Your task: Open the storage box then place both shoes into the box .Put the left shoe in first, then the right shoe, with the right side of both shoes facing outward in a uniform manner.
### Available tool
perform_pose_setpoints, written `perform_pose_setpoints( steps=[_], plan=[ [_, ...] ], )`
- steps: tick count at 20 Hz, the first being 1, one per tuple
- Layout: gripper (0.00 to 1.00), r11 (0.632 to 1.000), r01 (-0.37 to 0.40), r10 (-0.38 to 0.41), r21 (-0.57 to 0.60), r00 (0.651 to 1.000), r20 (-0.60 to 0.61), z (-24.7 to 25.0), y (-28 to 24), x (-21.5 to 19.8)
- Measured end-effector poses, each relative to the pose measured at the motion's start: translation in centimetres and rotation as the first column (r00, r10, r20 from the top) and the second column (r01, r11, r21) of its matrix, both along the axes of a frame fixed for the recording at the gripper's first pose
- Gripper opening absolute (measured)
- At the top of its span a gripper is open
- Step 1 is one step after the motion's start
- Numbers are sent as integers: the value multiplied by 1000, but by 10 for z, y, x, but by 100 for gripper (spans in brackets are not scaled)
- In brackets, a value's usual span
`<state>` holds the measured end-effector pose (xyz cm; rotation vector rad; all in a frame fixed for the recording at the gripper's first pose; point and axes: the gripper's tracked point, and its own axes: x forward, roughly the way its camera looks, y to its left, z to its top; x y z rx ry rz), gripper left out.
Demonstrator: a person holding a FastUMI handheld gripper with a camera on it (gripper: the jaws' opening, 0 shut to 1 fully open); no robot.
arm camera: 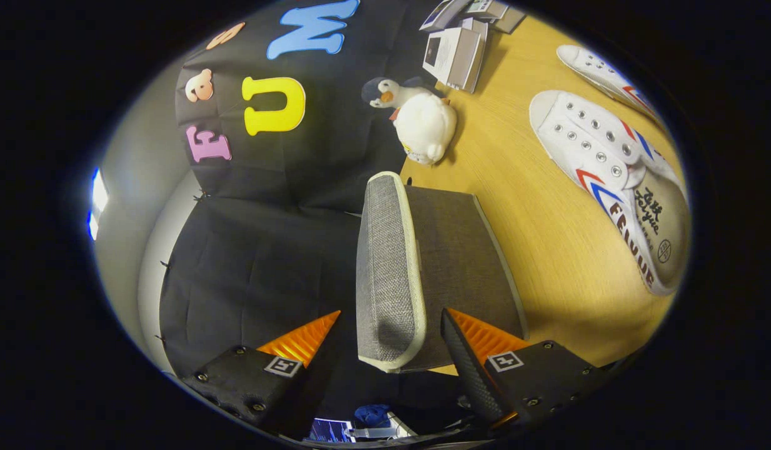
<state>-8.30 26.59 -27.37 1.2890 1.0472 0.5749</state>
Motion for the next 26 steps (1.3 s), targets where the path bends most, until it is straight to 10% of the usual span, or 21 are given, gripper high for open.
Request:
perform_pose_setpoints(
  steps=[9, 10, 14, 15, 26],
  plan=[
    [76, 1000, 17, -17, -2, 1000, -26, -3, -6, 6],
    [30, 999, 40, -40, 1, 998, -41, -4, 3, 9],
    [29, 998, 62, -62, -5, 998, -18, 3, -6, 20],
    [1, 998, 58, -58, 4, 998, -8, 1, 5, 26],
    [0, 999, -5, 9, -37, 993, 120, 64, 8, 25]
  ],
)
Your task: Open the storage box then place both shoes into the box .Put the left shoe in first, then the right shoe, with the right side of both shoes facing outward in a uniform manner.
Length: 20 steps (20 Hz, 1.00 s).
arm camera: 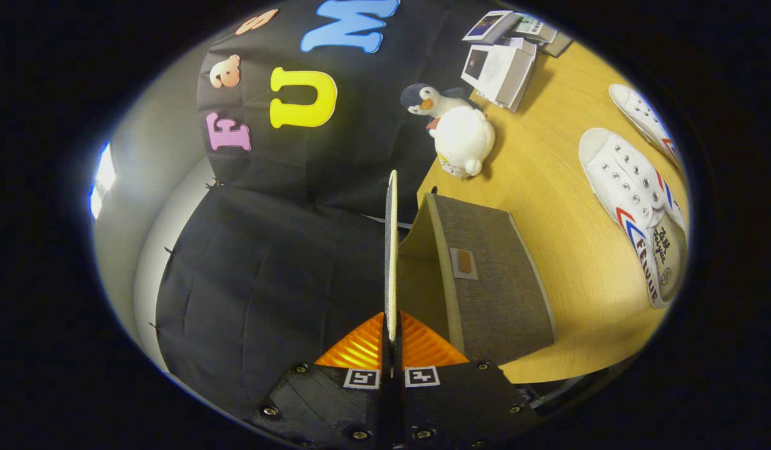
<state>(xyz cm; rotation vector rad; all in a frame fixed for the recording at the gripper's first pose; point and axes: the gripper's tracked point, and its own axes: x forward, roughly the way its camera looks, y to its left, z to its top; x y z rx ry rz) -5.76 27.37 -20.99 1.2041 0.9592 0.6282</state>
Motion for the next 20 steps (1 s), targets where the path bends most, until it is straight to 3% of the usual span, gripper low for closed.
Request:
perform_pose_setpoints(
  steps=[11, 20],
  plan=[
    [0, 999, -51, 47, 20, 990, 131, 78, 59, 6],
    [0, 989, -106, 127, -103, 966, 225, 97, 118, -7]
  ],
)
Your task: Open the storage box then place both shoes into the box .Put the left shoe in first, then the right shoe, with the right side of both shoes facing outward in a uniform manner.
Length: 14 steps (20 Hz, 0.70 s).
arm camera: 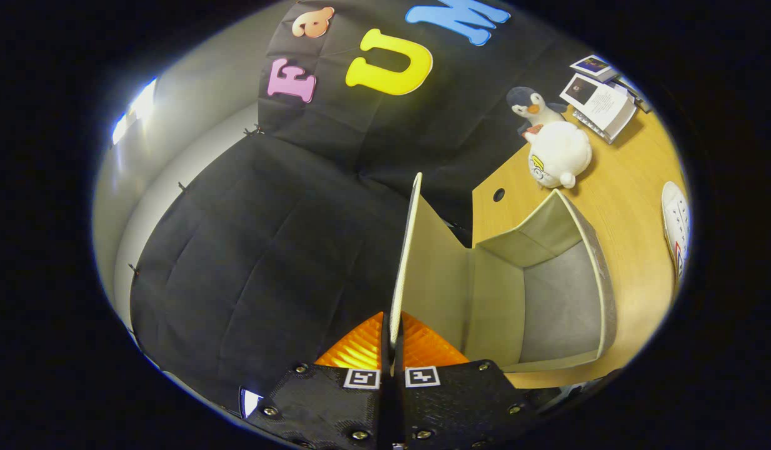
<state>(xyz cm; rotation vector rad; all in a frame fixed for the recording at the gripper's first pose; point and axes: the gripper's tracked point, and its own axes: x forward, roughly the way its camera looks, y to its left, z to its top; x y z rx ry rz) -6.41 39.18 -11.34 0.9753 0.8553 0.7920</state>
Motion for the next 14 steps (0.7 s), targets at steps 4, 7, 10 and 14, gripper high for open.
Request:
perform_pose_setpoints(
  steps=[4, 7, 10, 14],
  plan=[
    [1, 999, -30, 30, -13, 999, 19, 4, 30, -9],
    [0, 998, -53, 54, -18, 998, 31, 5, 51, -15],
    [13, 997, -75, 75, -7, 995, 67, 10, 70, -19],
    [90, 995, -94, 100, -42, 983, 156, 14, 79, -18]
  ],
)
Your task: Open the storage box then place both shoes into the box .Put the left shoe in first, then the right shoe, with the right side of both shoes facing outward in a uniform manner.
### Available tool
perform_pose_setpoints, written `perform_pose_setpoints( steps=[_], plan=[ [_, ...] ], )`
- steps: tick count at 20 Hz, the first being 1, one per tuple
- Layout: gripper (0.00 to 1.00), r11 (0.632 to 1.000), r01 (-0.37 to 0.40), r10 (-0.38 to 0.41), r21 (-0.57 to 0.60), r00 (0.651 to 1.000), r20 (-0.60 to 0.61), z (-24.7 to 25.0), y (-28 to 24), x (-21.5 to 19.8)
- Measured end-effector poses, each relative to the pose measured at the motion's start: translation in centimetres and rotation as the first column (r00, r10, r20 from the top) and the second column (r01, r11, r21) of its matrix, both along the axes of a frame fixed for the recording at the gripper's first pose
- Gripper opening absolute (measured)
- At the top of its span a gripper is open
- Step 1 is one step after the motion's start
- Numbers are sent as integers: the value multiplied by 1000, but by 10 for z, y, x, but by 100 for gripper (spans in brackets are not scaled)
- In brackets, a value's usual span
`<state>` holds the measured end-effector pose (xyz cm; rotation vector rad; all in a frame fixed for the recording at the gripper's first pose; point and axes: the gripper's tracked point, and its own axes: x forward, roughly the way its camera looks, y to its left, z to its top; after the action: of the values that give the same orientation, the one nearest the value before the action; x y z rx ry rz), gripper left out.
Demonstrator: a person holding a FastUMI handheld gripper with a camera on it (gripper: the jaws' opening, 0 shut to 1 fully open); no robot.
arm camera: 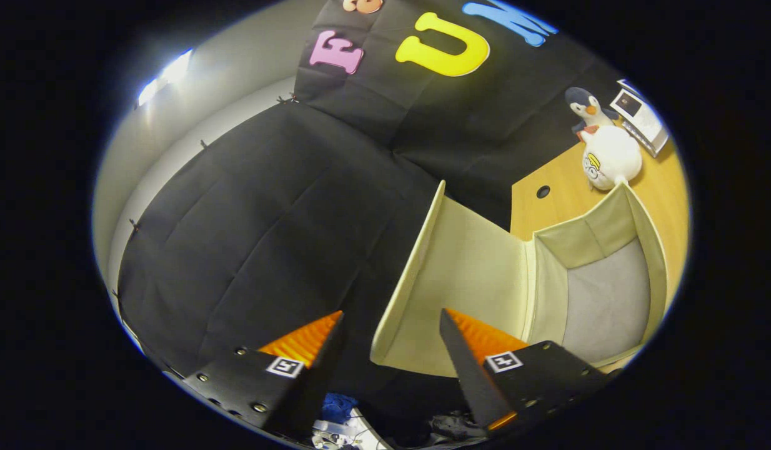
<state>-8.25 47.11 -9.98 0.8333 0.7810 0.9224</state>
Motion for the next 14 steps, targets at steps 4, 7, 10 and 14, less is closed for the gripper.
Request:
perform_pose_setpoints(
  steps=[4, 7, 10, 14],
  plan=[
    [97, 998, 30, -26, -57, 998, 58, -2, -16, 8],
    [97, 991, 90, -79, -98, 991, 109, -3, -45, 25],
    [97, 980, 136, -113, -147, 981, 157, -7, -71, 36],
    [97, 958, 201, -158, -206, 966, 206, -13, -109, 50]
  ],
)
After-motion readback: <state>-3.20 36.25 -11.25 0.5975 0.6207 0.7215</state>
